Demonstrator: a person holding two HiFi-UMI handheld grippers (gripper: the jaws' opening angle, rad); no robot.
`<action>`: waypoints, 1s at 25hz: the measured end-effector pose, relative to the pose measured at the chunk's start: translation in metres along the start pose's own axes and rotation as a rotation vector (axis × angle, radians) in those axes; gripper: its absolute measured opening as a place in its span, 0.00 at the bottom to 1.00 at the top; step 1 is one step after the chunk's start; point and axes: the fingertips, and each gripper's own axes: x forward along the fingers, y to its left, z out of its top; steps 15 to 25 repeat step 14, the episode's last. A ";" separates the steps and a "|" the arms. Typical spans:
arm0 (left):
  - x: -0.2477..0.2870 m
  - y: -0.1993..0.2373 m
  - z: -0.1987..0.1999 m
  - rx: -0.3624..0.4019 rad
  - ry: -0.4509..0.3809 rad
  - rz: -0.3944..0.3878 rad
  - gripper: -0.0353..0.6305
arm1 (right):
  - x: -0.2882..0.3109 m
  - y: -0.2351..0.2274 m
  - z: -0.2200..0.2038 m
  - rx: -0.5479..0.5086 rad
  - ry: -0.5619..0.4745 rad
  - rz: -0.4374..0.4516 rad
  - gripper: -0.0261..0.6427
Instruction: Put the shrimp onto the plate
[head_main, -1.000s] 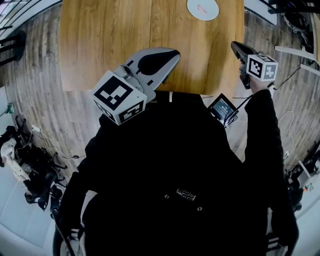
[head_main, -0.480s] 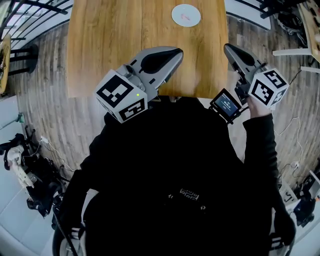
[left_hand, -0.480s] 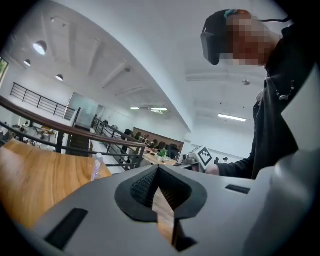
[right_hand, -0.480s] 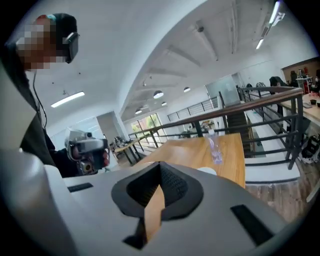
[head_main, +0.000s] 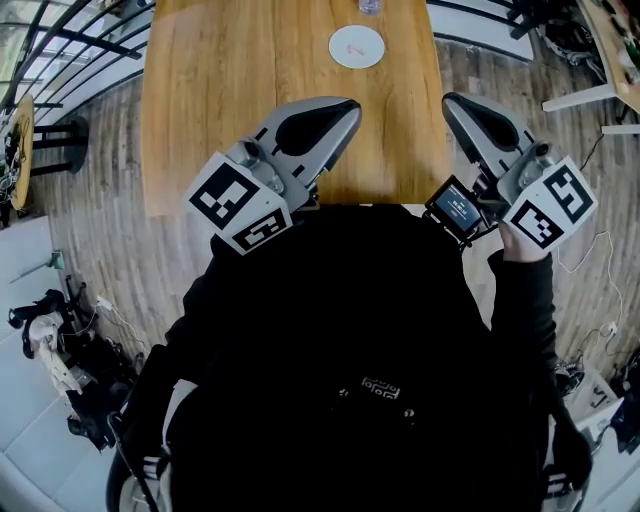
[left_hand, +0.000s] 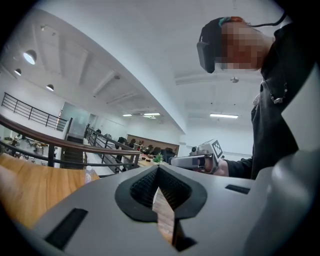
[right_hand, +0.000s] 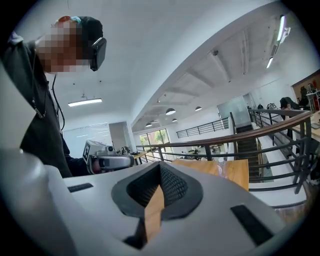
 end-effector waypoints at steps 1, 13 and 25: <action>0.001 -0.001 0.000 0.004 0.001 -0.004 0.06 | -0.001 -0.001 0.001 0.002 -0.006 -0.003 0.07; -0.006 0.014 -0.012 -0.023 0.026 -0.008 0.06 | 0.017 -0.005 -0.013 0.016 0.021 -0.016 0.07; -0.012 0.014 -0.017 -0.028 0.031 -0.004 0.06 | 0.019 -0.002 -0.019 0.017 0.026 -0.018 0.07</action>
